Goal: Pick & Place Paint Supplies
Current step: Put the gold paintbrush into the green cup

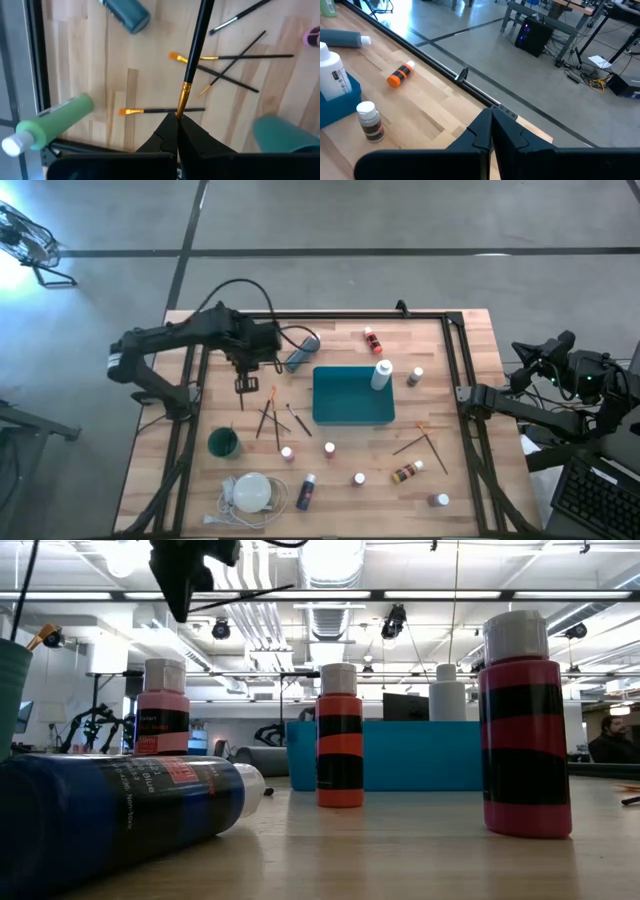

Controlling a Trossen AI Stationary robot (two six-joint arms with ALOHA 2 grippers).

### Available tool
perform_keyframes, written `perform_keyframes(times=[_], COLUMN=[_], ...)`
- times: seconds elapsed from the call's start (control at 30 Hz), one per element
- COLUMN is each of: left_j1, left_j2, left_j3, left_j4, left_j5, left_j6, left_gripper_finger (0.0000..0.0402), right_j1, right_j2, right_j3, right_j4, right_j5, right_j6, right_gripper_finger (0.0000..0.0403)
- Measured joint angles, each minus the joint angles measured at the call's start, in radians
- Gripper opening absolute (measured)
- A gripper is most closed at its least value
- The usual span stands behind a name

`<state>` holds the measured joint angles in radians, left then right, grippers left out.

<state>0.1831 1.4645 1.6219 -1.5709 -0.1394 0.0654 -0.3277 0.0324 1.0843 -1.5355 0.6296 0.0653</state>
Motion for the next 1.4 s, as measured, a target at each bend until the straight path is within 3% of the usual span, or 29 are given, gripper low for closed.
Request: perform_keyframes(times=[0.13,0.3,0.33,0.47,0.63,0.8,0.97,1.17,1.4], left_j1=[0.000,-0.001,-0.001,-0.002,-0.004,-0.010,-0.010,-0.009,-0.009], left_j2=[0.027,0.045,0.049,0.069,0.102,0.107,0.084,0.046,0.034], left_j3=[0.065,0.168,0.187,0.258,0.322,0.344,0.342,0.342,0.342], left_j4=[0.001,0.000,0.000,0.000,0.000,0.014,0.152,0.374,0.401], left_j5=[0.038,0.070,0.077,0.137,0.189,0.230,0.234,0.234,0.176], left_j6=[0.003,-0.021,-0.027,-0.035,-0.037,-0.038,-0.079,-0.098,-0.032], left_gripper_finger=[0.0000,0.0000,0.0000,0.0000,0.0000,0.0000,0.0000,0.0000,0.0000], right_j1=[0.002,0.003,0.006,0.009,0.009,0.009,0.009,0.009,0.009], right_j2=[0.000,0.024,0.042,0.188,0.472,0.745,0.952,1.099,1.181], right_j3=[-0.013,-0.036,-0.038,-0.025,0.029,0.135,0.266,0.413,0.545], right_j4=[0.192,0.789,0.883,1.058,1.088,1.073,1.074,1.067,1.047], right_j5=[-0.004,-0.036,-0.064,-0.386,-0.632,-0.650,-0.656,-0.668,-0.774], right_j6=[0.023,0.290,0.309,0.229,0.298,0.218,0.142,0.108,0.140], right_gripper_finger=[0.0008,0.0008,0.0008,0.0008,0.0008,0.0008,0.0008,0.0008,0.0008])
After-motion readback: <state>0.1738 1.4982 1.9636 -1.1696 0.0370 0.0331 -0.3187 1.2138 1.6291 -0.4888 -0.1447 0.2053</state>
